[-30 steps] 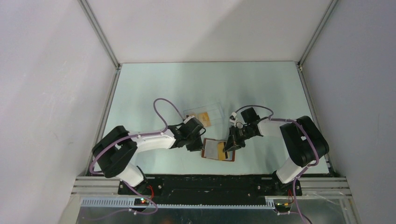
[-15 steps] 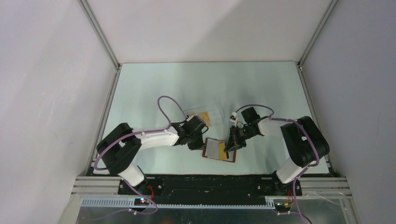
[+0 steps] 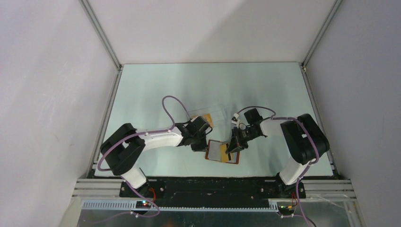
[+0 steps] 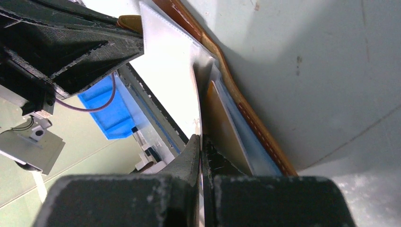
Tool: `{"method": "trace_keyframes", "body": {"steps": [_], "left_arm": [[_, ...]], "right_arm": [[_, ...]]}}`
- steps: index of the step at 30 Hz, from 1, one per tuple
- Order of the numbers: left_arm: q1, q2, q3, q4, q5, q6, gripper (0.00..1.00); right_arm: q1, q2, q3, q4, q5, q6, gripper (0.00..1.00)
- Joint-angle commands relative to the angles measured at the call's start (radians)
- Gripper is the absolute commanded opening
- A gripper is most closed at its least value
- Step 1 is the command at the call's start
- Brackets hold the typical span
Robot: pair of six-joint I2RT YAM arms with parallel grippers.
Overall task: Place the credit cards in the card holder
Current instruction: Insert the credit card into the card holder.
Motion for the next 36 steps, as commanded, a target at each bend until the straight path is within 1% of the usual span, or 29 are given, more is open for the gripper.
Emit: {"method": "trace_keyframes", "body": {"steps": [1, 8, 11, 19, 23, 30, 36], "left_arm": [[-0.010, 0.034, 0.017, -0.001, 0.014, 0.031, 0.00], [-0.011, 0.046, 0.025, -0.004, 0.022, 0.034, 0.00], [-0.012, 0.049, 0.026, -0.006, 0.025, 0.037, 0.00], [-0.011, 0.058, 0.029, -0.010, 0.028, 0.032, 0.00], [-0.012, 0.063, 0.029, -0.012, 0.036, 0.021, 0.00], [-0.011, 0.072, 0.035, -0.014, 0.045, 0.017, 0.00], [-0.011, 0.075, 0.036, -0.014, 0.053, 0.014, 0.00]], "right_arm": [[0.009, 0.035, 0.019, 0.081, -0.015, -0.003, 0.00], [0.009, 0.029, 0.019, 0.153, -0.082, 0.017, 0.00], [0.008, 0.026, 0.019, 0.180, -0.083, 0.032, 0.00], [0.007, 0.010, 0.018, 0.146, 0.022, 0.030, 0.00], [-0.006, -0.012, -0.016, 0.199, 0.078, 0.072, 0.00], [-0.014, -0.041, -0.074, 0.336, 0.107, 0.174, 0.00], [-0.010, -0.059, -0.097, 0.374, 0.144, 0.190, 0.00]]}}
